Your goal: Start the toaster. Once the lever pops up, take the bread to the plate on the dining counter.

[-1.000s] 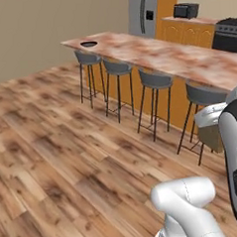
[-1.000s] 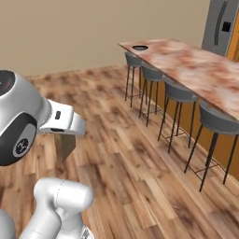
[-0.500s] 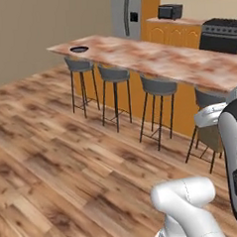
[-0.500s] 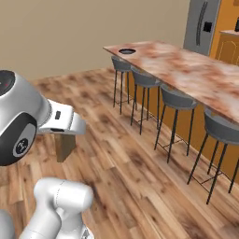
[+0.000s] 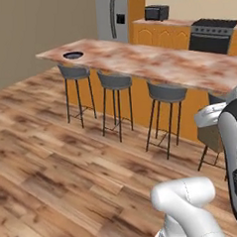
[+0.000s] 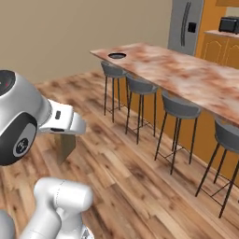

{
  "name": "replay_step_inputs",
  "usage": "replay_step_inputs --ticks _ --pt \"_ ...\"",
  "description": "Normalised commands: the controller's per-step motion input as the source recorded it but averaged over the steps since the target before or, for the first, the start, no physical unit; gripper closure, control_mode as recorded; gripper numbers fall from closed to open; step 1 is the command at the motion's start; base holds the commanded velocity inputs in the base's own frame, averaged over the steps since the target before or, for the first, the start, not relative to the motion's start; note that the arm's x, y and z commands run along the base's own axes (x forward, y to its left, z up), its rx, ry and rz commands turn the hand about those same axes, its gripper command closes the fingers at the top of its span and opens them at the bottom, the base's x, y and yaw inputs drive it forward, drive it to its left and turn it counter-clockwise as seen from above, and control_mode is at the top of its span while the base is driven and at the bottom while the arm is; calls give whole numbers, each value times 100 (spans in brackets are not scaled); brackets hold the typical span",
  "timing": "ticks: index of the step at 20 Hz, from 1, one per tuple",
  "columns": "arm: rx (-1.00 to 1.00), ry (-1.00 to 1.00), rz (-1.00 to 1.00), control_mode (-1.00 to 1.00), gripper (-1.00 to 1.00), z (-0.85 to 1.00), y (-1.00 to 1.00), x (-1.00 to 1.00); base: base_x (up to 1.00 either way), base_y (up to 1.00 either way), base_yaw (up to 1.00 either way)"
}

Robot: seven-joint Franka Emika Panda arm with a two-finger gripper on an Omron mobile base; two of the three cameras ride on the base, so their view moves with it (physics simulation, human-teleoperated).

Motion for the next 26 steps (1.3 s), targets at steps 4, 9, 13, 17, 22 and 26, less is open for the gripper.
replay_step_inputs --ticks 4,9,13,17,22,26 --pt "0 0 0 100 100 0 0 0 27 75 -23" --pt "0 0 0 100 100 0 0 0 26 75 -23" --pt "0 0 0 100 100 0 0 0 33 72 -24" --pt "0 0 0 100 100 0 0 0 31 73 -24" --pt "0 0 0 100 100 0 0 0 22 73 -23" --pt "0 0 0 100 100 0 0 0 20 74 -23"
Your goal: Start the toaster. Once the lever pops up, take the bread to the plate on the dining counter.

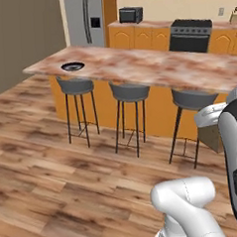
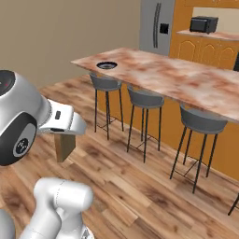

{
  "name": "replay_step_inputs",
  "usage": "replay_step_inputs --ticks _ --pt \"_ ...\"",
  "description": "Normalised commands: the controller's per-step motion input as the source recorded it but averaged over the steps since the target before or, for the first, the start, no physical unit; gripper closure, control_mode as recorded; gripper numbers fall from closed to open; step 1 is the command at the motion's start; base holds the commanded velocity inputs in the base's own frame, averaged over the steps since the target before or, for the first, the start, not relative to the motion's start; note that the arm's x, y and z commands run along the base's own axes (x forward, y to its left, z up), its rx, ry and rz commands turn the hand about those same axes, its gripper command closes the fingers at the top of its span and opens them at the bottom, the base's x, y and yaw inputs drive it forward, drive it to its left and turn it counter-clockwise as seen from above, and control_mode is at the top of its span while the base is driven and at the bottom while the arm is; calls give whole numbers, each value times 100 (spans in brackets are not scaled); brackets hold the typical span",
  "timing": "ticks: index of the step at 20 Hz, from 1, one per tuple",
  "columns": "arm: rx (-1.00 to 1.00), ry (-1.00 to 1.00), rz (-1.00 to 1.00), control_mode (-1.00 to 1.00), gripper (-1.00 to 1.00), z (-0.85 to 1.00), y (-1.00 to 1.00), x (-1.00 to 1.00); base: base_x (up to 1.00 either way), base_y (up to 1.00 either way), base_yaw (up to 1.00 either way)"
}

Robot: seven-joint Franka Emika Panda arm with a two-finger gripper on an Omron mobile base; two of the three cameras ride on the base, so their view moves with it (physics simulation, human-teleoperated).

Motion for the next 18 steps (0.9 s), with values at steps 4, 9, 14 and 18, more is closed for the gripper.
replay_step_inputs --ticks 4,9,14,18 --pt "0 0 0 100 100 0 0 0 22 75 -23" --pt "0 0 0 100 100 0 0 0 25 72 -24" --pt "0 0 0 100 100 0 0 0 31 68 -25" --pt "0 0 0 100 100 0 0 0 29 64 -24"
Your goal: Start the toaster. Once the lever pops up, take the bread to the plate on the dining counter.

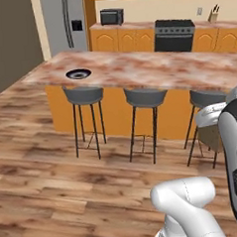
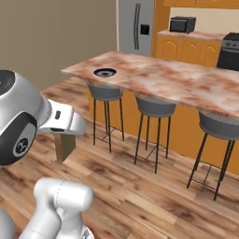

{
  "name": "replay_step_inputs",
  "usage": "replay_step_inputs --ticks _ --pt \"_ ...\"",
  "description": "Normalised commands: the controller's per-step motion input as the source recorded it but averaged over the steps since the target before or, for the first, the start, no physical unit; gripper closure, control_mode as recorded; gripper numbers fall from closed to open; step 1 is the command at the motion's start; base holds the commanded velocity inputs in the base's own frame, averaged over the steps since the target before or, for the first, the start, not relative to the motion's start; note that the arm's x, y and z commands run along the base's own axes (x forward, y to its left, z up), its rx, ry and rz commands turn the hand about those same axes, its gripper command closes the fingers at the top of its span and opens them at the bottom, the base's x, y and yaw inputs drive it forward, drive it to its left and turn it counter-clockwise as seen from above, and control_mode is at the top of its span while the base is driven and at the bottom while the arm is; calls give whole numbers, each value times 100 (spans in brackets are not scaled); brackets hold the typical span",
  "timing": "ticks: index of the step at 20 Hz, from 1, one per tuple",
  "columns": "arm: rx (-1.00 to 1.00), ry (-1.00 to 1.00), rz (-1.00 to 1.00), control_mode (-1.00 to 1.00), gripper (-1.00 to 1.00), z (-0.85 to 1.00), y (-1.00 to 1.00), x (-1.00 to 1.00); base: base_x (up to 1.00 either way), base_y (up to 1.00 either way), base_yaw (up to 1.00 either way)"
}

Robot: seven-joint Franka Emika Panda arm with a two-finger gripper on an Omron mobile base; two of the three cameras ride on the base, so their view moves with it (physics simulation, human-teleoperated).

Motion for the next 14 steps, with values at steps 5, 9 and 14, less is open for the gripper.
replay_step_inputs --ticks 5,9,14 --pt "0 0 0 100 100 0 0 0 26 56 -22" --pt "0 0 0 100 100 0 0 0 30 51 -21" --pt "0 0 0 100 100 0 0 0 31 44 -20"
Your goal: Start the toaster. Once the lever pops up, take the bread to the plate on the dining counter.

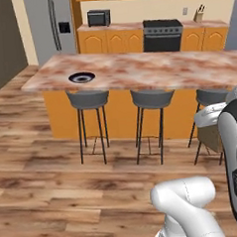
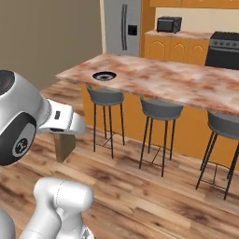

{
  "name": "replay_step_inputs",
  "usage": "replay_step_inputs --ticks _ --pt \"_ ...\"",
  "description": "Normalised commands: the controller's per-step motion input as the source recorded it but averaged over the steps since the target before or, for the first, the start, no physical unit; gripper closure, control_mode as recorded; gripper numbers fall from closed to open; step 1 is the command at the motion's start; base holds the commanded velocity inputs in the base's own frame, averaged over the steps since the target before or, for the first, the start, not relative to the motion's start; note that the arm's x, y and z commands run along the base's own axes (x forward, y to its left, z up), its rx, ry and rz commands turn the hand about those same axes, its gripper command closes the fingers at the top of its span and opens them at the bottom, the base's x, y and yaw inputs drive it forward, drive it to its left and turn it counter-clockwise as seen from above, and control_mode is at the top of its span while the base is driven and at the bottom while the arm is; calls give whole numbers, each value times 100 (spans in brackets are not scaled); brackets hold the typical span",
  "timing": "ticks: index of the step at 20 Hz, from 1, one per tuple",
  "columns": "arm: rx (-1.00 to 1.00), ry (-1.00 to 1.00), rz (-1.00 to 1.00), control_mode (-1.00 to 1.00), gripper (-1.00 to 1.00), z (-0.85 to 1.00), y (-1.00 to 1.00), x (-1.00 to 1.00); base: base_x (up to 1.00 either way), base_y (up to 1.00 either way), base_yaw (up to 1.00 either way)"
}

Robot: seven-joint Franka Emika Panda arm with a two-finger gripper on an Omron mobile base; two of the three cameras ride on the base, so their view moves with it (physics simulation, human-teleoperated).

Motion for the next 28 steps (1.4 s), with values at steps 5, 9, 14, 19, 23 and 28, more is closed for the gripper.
replay_step_inputs --ticks 5,9,14,19,23,28 --pt "0 0 0 100 100 0 0 0 35 47 -21" --pt "0 0 0 100 100 0 0 0 36 46 -20" --pt "0 0 0 100 100 0 0 0 42 46 -20" --pt "0 0 0 100 100 0 0 0 49 56 -19" --pt "0 0 0 100 100 0 0 0 55 64 -16" --pt "0 0 0 100 100 0 0 0 65 60 -16"
